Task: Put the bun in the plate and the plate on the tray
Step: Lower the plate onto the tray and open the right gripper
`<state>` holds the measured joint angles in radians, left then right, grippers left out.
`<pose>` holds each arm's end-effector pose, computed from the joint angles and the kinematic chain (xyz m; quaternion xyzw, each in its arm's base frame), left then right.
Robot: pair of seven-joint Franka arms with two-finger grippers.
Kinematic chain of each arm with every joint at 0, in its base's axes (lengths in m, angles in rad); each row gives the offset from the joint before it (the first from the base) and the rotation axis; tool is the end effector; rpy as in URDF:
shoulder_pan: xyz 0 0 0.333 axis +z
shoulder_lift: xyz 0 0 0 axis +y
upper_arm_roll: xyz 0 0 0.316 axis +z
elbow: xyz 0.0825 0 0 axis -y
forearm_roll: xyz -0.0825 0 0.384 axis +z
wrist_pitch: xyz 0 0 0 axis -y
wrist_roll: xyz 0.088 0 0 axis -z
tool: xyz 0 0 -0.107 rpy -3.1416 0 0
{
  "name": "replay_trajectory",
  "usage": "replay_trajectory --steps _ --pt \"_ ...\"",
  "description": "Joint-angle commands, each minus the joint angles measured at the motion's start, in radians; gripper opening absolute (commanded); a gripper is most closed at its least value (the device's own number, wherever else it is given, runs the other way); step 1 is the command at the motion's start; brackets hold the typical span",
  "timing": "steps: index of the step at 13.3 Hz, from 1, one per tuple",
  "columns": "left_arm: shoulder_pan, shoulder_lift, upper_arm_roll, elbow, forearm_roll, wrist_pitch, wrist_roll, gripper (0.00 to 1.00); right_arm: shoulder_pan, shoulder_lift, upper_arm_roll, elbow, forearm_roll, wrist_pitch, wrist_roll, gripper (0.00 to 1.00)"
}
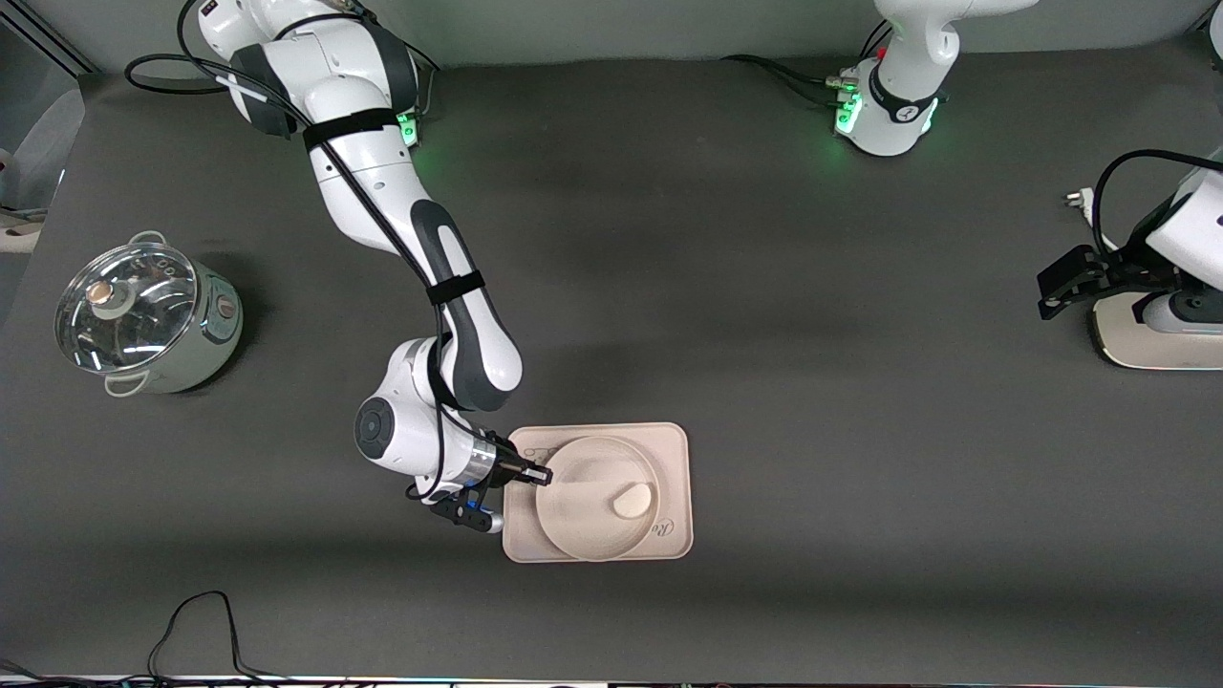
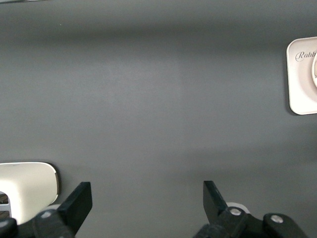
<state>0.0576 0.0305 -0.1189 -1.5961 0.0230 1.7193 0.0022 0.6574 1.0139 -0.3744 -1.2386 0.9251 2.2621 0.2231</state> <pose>0.5767 -0.0322 0.6090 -0.9983 0.0328 -0.0467 0.0083 0.6984 0.3087 0.1800 -0.9634 0.1615 0.0091 0.2138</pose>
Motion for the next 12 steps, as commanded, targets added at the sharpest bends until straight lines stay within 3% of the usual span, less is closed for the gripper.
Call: replay_trajectory --steps 1,3,5,6,12 --pt "-0.007 0.012 0.005 0.025 -0.003 -0.017 0.013 1.00 -0.005 0.008 0.000 0.025 0.031 0.007 -0.025 0.79" --pt "-0.005 0.014 0.005 0.025 -0.003 -0.017 0.013 1.00 -0.007 -0.006 0.000 0.025 0.029 0.007 -0.028 1.00" --pt "-0.005 0.017 0.005 0.025 -0.003 -0.018 0.010 1.00 -0.013 -0.047 -0.009 0.013 0.015 -0.025 -0.031 1.00" --pt "-0.005 0.017 0.005 0.025 -0.003 -0.020 0.012 1.00 -0.013 -0.108 -0.035 -0.010 -0.009 -0.111 -0.048 1.00" --pt "-0.008 0.016 0.004 0.050 -0.003 -0.026 0.013 1.00 -0.010 -0.412 -0.055 -0.186 -0.241 -0.280 -0.051 1.00"
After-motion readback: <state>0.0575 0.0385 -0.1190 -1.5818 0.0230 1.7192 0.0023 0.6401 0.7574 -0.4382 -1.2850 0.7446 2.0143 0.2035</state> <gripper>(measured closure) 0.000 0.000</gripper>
